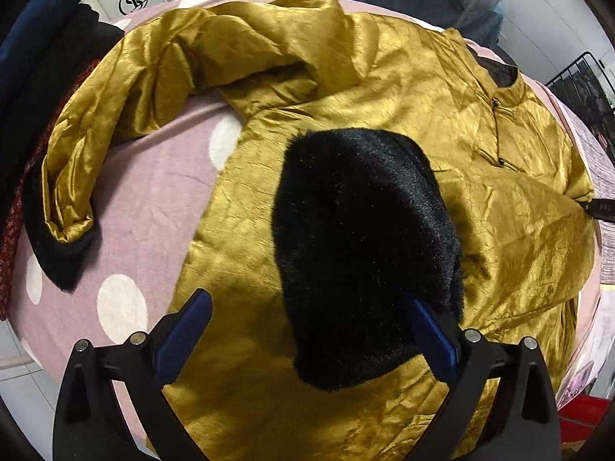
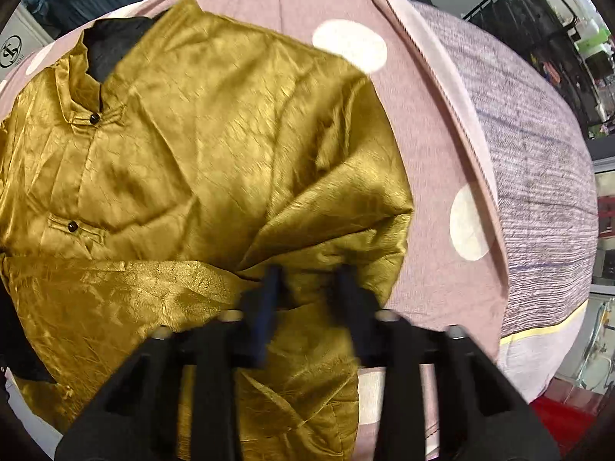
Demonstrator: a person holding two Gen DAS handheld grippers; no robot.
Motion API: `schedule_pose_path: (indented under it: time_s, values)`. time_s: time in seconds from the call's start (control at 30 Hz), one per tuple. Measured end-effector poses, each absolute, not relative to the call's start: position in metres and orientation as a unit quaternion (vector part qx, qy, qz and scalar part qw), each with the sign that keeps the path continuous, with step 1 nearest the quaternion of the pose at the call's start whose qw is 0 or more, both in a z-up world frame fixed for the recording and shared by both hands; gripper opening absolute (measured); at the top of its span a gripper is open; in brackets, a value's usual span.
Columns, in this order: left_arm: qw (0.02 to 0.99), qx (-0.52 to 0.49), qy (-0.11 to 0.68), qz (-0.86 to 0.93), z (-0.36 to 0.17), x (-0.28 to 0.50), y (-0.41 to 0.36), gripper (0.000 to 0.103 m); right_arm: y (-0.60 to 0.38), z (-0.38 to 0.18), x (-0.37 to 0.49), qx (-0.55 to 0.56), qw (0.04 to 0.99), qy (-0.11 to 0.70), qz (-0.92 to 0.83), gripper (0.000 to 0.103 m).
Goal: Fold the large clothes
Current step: 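Fold the held sleeve across the jacket front with the right tool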
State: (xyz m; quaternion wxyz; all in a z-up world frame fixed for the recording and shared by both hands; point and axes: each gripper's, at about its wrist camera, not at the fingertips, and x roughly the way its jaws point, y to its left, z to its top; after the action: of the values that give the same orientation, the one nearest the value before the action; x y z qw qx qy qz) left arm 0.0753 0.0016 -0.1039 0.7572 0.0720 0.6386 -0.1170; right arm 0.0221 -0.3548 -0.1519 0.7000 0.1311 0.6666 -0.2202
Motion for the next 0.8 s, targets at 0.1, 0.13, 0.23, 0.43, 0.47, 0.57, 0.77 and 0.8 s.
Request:
schedule_pose_path:
  time_s: [0.1, 0.13, 0.23, 0.43, 0.47, 0.57, 0.77, 0.8]
  values:
    - [0.752, 0.073, 0.643, -0.124, -0.105, 0.071, -0.004, 0.094, -0.382, -0.138, -0.002, 0.197, 0.723, 0.616, -0.244, 0.006]
    - [0.753, 0.076, 0.642, -0.127, -0.103, 0.07, -0.005, 0.093, -0.393, -0.132, -0.011, 0.232, 0.729, 0.594, -0.251, 0.004]
    - [0.755, 0.096, 0.634, -0.137, -0.101, 0.068, -0.016, 0.087, -0.439, -0.116, -0.047, 0.384, 0.741, 0.492, -0.247, 0.002]
    - [0.749, 0.171, 0.62, -0.16, -0.105, 0.073, -0.052, 0.078, -0.497, -0.113, -0.079, 0.448, 0.726, 0.431, -0.294, 0.0]
    - [0.745, 0.187, 0.621, -0.158, -0.108, 0.074, -0.058, 0.078, -0.508, -0.113, -0.079, 0.457, 0.722, 0.434, -0.286, 0.001]
    - [0.747, 0.186, 0.616, -0.165, -0.103, 0.074, -0.065, 0.079, -0.495, -0.121, -0.066, 0.475, 0.712, 0.466, -0.224, 0.012]
    - [0.745, 0.176, 0.623, -0.16, -0.102, 0.069, -0.06, 0.079, -0.44, -0.12, -0.031, 0.391, 0.74, 0.509, -0.2, 0.054]
    - [0.745, 0.175, 0.624, -0.159, -0.102, 0.069, -0.059, 0.079, -0.431, -0.125, -0.023, 0.37, 0.737, 0.529, -0.202, 0.054]
